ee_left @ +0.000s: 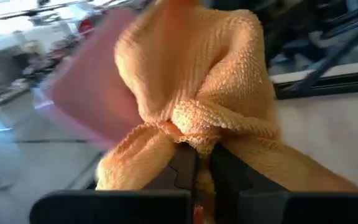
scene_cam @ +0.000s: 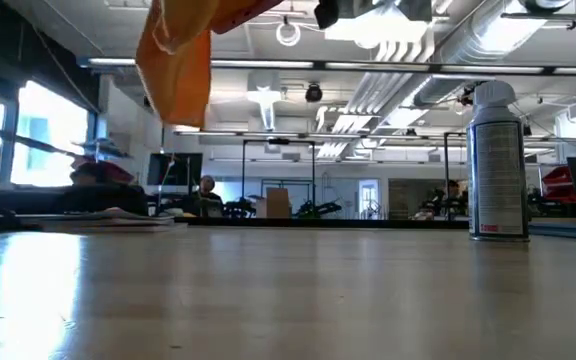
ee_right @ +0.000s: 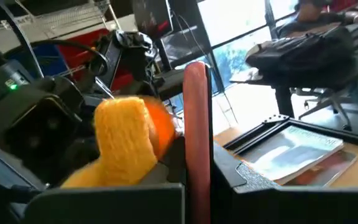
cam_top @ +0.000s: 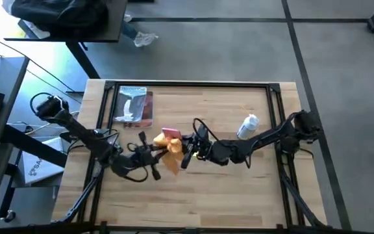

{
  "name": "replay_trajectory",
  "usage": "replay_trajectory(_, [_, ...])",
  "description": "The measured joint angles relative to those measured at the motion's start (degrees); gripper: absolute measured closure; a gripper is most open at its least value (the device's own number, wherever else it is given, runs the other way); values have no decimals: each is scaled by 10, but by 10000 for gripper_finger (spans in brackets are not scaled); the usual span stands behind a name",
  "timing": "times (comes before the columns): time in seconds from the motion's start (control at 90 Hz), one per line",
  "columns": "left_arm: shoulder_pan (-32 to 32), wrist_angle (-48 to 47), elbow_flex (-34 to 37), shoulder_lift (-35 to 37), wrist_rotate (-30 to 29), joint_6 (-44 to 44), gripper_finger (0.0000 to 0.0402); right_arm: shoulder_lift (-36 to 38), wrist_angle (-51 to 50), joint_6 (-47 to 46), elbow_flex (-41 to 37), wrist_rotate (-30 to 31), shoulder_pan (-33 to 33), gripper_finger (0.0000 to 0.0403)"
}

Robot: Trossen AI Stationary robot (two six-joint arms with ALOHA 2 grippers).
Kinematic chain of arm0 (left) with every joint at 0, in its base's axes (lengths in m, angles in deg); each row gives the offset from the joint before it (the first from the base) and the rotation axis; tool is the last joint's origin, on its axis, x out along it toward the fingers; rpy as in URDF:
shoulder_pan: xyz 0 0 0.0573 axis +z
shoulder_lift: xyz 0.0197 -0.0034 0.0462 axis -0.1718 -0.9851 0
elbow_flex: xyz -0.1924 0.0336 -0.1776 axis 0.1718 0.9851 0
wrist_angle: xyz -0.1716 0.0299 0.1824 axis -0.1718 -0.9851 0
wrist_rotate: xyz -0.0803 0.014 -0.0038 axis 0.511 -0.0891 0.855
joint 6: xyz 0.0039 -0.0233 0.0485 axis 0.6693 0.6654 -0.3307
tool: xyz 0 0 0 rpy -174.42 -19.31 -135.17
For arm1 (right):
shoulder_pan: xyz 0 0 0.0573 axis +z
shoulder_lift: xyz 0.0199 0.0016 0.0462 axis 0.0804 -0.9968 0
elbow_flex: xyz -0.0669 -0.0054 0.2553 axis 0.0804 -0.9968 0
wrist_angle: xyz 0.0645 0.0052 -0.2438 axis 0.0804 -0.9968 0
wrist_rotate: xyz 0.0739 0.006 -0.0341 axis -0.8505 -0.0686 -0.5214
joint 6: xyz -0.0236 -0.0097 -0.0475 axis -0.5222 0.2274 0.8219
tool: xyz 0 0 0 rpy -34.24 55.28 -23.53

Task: Apply microfiber cloth
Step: Wipe the front and back of the cellphone with the yellow microfiber cloth

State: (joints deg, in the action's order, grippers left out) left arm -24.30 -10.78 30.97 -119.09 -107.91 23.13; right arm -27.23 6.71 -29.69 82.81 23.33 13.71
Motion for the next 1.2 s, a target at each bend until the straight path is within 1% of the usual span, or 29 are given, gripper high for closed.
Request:
replay_trajectory(0.067, [1, 37, 0, -13, 14, -26, 399, 0, -8, -7, 0, -5, -3, 403])
replay_trajectory(0.167, [1, 86, 0, -30, 4, -79, 399, 0, -8, -18, 0, -23, -5, 403])
replay_trajectory(0.311, [2, 130, 0, -37, -45, -161, 399, 0, 2, -18, 0, -24, -6, 403])
replay_trajectory(0.444, [-5, 162, 1, -24, -86, -231, 399, 1, 1, -26, 2, -23, -6, 403])
replay_trajectory(0.578, [-14, 169, 1, -3, -163, -259, 399, 1, -4, -31, 2, -25, -5, 403])
replay_trajectory(0.622, [-15, 169, 0, 0, -177, -262, 399, 0, -5, -30, 1, -27, -5, 403])
replay_trajectory(0.756, [-15, 168, 0, 1, -167, -246, 399, 0, 1, -29, 0, -30, -5, 403])
replay_trajectory(0.922, [-6, 167, 0, -10, -101, -177, 399, 0, 14, -29, -1, -26, -3, 403])
replay_trajectory(0.978, [-3, 169, 0, -17, -95, -159, 399, 0, 25, -26, -2, -23, -4, 403])
replay_trajectory(1.111, [0, 182, -2, -37, -101, -140, 399, -1, 35, -22, -3, -13, -6, 403])
replay_trajectory(1.2, [-1, 198, -2, -51, -82, -143, 399, -1, 39, -22, -3, -13, -6, 403])
